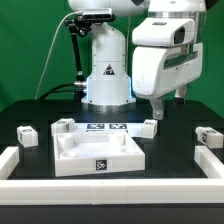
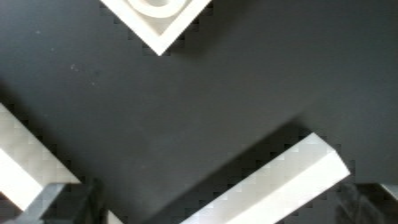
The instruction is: Assemble one leg
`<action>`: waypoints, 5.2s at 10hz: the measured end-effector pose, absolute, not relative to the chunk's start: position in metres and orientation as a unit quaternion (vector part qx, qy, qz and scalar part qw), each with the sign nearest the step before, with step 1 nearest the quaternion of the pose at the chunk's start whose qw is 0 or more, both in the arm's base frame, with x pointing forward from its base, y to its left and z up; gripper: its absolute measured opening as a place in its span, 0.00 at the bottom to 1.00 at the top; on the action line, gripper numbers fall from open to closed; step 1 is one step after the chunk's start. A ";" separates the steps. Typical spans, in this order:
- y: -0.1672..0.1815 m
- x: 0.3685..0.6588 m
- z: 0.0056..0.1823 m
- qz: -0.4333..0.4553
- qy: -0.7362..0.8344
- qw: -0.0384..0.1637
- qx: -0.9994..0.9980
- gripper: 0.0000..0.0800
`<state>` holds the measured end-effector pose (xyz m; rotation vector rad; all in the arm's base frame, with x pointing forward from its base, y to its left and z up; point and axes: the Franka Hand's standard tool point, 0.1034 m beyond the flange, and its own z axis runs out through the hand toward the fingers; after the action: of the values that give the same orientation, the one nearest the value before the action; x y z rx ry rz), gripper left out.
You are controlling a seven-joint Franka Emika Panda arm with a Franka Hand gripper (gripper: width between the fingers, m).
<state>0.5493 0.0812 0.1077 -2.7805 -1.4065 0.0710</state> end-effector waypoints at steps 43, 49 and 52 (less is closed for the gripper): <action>-0.060 0.401 0.009 0.037 -0.745 0.073 -0.662 0.66; -0.060 0.404 0.010 0.034 -0.745 0.069 -0.662 0.09; -0.061 0.404 0.010 0.033 -0.745 0.067 -0.662 0.09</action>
Offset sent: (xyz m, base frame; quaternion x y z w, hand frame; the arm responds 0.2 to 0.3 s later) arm 0.0000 0.0000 0.0000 0.0000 0.0000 0.0000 1.0000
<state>0.4042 -0.0605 0.0102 -1.9965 -2.2462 0.0987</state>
